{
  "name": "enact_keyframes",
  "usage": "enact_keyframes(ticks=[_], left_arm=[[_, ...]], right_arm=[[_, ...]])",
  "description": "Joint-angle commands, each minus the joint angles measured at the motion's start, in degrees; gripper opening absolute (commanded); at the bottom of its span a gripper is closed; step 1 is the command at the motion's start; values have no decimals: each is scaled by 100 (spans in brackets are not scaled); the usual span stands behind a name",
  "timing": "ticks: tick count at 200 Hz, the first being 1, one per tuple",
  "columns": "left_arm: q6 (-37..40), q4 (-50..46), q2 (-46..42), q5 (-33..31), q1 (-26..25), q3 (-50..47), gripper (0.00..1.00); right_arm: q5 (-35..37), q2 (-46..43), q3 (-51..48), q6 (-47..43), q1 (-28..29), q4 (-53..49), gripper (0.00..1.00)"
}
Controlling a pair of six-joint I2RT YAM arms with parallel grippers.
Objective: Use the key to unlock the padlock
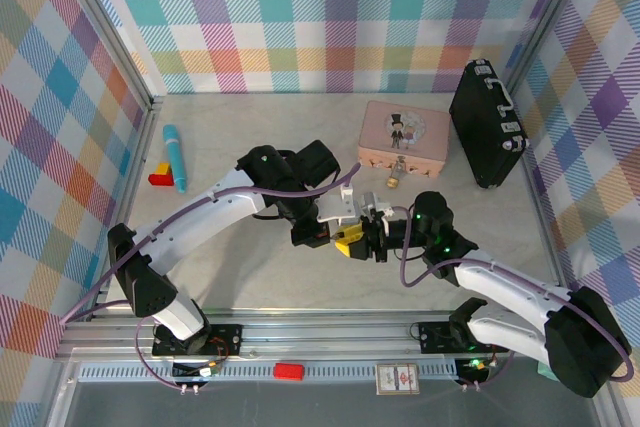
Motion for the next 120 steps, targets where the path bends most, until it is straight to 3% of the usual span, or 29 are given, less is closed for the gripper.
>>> enact_keyframes(ticks=[1,120], left_arm=[[108,11,-136,92,-73,17,0],[98,63,-129,61,-75,47,0]], right_arm=[[-207,71,203,-20,52,53,23],[-195,195,304,-143,107,-181,11]])
